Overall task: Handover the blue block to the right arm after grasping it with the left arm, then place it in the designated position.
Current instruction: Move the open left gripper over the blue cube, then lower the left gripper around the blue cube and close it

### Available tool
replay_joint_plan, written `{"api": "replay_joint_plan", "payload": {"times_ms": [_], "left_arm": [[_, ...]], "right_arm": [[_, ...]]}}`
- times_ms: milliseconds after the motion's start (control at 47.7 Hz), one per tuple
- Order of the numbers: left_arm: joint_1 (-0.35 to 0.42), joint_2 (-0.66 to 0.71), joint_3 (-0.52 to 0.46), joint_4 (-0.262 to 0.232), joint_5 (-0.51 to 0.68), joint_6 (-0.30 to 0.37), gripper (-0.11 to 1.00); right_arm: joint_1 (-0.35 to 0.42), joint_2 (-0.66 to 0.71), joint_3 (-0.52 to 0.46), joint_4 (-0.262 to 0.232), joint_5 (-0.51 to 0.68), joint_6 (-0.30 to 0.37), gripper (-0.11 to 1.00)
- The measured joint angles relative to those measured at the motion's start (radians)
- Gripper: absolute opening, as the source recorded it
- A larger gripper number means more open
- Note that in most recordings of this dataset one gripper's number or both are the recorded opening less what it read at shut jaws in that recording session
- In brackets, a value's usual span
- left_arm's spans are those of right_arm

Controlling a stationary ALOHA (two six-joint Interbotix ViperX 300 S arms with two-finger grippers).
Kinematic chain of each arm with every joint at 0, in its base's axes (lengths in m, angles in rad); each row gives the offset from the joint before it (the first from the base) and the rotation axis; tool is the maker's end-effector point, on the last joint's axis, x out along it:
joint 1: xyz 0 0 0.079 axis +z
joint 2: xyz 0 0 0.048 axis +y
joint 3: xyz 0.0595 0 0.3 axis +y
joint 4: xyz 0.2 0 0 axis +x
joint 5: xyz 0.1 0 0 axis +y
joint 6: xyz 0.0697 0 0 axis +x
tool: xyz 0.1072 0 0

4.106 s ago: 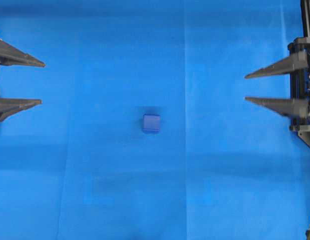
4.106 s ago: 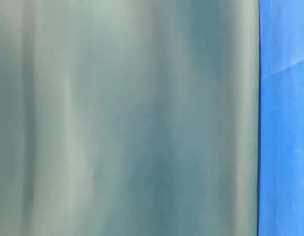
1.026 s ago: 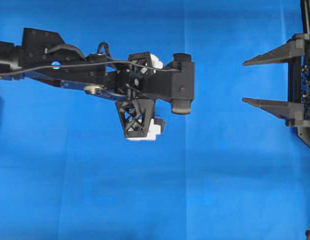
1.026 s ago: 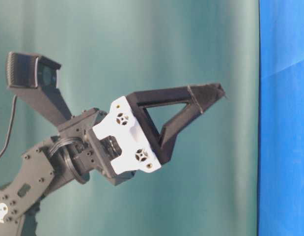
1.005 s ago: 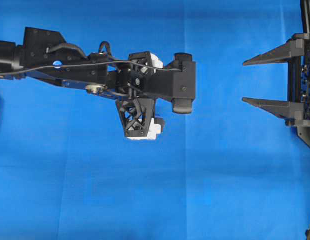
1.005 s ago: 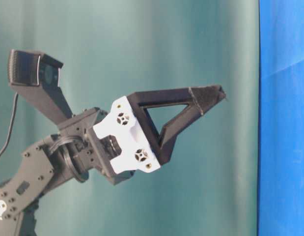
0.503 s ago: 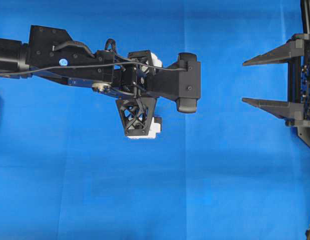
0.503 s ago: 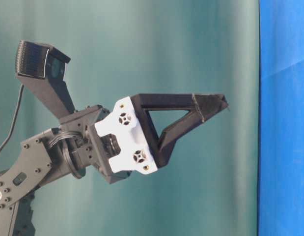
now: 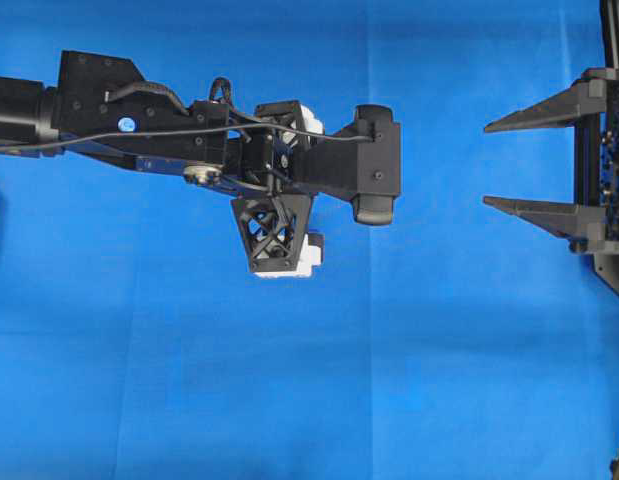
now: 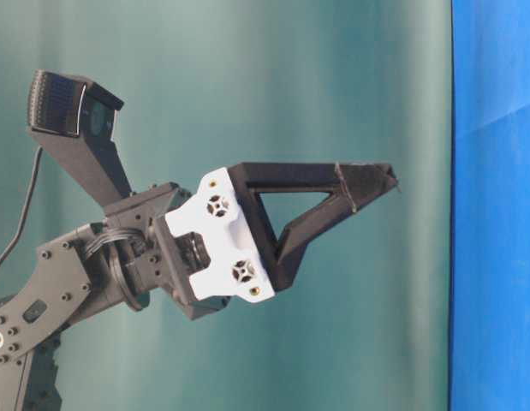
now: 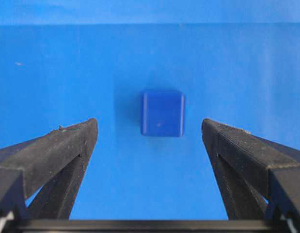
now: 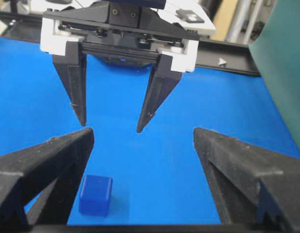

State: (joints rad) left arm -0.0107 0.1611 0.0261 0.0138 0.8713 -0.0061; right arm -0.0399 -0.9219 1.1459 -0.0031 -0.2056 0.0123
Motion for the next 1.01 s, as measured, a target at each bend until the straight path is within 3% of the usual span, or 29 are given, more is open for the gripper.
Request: {"api": "replay_joint_plan", "payload": {"times_ms": [691,1005], "left_arm": [[0.002,0.011,0.000,0.000,-0.008,-0.002,0.92],[-0.005,0.023,0.055,0.000,-0.118,-0.002,0.92]], "right_arm": [[-0.002,0.000,0.000,0.000,0.002,0.002,0.97],[0.000,0.008,0.000,0.000,0.002,0.002,0.97]]}}
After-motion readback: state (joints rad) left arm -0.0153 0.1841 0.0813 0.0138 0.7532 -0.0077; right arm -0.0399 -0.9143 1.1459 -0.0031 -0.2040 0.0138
